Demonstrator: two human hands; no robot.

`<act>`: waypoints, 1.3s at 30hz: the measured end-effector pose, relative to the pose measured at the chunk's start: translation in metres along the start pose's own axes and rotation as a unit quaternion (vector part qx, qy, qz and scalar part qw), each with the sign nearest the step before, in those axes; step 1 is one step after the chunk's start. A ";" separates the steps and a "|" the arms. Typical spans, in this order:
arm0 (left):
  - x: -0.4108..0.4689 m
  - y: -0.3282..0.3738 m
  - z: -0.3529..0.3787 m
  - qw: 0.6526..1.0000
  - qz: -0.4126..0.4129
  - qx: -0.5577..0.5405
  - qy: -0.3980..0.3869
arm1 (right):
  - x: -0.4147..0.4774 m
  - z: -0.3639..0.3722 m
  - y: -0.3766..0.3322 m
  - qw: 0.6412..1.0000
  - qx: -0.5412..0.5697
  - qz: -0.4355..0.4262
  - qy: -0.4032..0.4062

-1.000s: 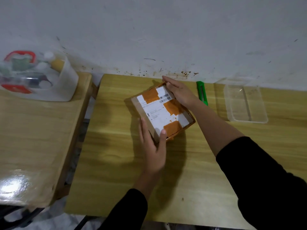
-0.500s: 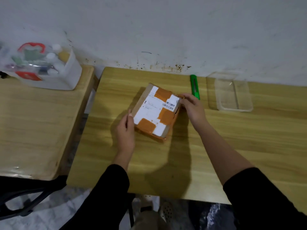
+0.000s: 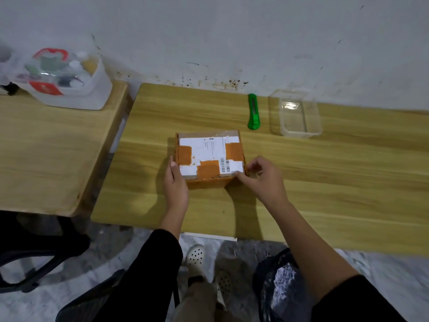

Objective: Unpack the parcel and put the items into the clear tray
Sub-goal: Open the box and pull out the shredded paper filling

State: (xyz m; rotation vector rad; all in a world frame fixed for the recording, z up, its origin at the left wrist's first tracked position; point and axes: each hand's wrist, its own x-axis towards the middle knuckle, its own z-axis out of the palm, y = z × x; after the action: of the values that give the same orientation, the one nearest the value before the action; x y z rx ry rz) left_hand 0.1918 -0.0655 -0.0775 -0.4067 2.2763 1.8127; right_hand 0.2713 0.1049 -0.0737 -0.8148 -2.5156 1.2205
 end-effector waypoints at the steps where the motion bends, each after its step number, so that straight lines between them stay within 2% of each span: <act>1: 0.000 0.000 0.001 1.000 0.004 0.004 0.000 | 0.003 -0.002 -0.002 0.999 -0.022 -0.033 -0.011; 4: 0.002 0.000 0.001 0.999 0.020 0.025 0.008 | 0.014 -0.007 -0.008 0.988 -0.073 -0.121 -0.058; 7: 0.003 -0.004 0.005 0.998 0.027 0.035 0.034 | 0.024 -0.010 -0.015 0.975 -0.102 -0.160 -0.117; 13: 0.003 0.002 0.014 0.993 0.017 0.088 0.080 | 0.023 -0.003 -0.012 0.965 -0.086 -0.184 -0.165; 20: 0.005 0.004 0.014 0.994 -0.007 0.076 0.075 | 0.017 0.000 -0.015 0.961 -0.059 -0.186 -0.197; 26: 0.008 0.001 0.008 0.998 -0.048 -0.007 0.034 | 0.011 0.002 -0.015 0.954 -0.060 -0.207 -0.208; 33: 0.006 -0.002 0.001 0.996 -0.057 -0.070 -0.012 | 0.004 0.008 -0.016 0.954 -0.118 -0.210 -0.180; 39: 0.006 -0.003 -0.005 0.991 -0.066 -0.106 -0.036 | 0.001 0.004 -0.024 0.964 -0.104 -0.203 -0.136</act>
State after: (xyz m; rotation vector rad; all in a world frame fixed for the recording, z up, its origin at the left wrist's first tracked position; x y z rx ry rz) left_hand 0.1875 -0.0715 -0.0806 -0.5045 1.9660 1.9731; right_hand 0.2594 0.0904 -0.0575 -0.1496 -2.8720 0.9976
